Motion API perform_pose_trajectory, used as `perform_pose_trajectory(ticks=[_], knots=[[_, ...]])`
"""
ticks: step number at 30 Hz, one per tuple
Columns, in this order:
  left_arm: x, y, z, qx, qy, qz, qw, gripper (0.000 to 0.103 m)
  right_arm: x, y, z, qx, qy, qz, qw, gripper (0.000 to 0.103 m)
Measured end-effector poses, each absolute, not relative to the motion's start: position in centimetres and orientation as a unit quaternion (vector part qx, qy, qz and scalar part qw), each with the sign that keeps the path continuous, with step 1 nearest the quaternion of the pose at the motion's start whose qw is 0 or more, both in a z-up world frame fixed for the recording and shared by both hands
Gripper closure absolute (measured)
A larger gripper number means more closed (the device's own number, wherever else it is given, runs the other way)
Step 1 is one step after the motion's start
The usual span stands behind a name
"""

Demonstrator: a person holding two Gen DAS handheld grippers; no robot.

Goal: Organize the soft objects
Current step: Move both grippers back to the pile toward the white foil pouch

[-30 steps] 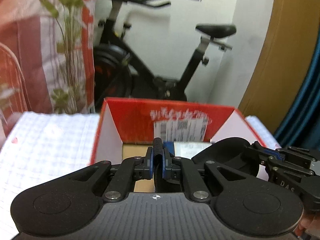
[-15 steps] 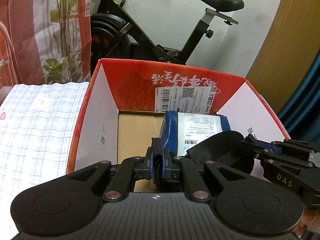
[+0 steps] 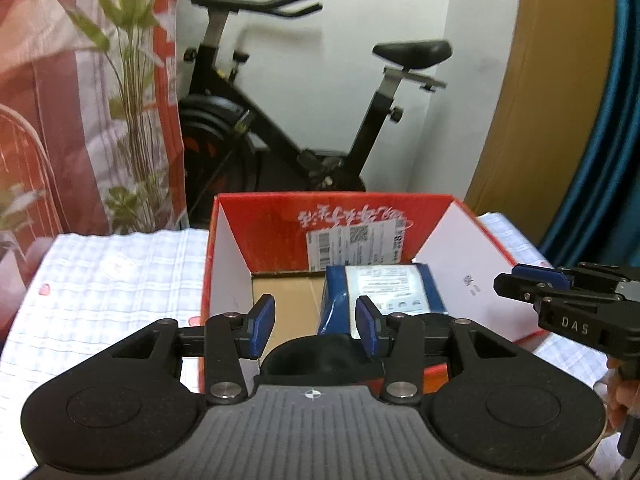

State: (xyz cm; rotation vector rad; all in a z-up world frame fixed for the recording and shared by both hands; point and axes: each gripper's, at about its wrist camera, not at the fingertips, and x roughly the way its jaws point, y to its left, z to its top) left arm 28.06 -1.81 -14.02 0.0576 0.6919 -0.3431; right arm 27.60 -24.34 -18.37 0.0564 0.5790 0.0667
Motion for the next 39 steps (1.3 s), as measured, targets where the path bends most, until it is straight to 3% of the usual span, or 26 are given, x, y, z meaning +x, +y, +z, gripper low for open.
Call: perform_pose_trajectory(ticks=[11, 21, 29, 39], knots=[[18.6, 0.6, -13.1, 0.016, 0.306, -0.186, 0.934, 0.057, 18.5, -25.0, -17.2, 0.061, 0.246, 0.084, 0.964, 0.077], [13.8, 2.1, -19.4, -0.069, 0.357, -0.175, 0.915, 0.058, 11.9, -23.1, -21.5, 0.106, 0.270, 0.110, 0.951, 0.077], [12.6, 0.9, -23.2, -0.063, 0.381, -0.161, 0.908, 0.058, 9.2, -22.0, -26.1, 0.152, 0.297, 0.089, 0.939, 0.076], [11.5, 1.3, -25.7, -0.083, 0.401, -0.154, 0.899, 0.058, 8.1, -22.0, -28.2, 0.153, 0.301, 0.099, 0.936, 0.071]])
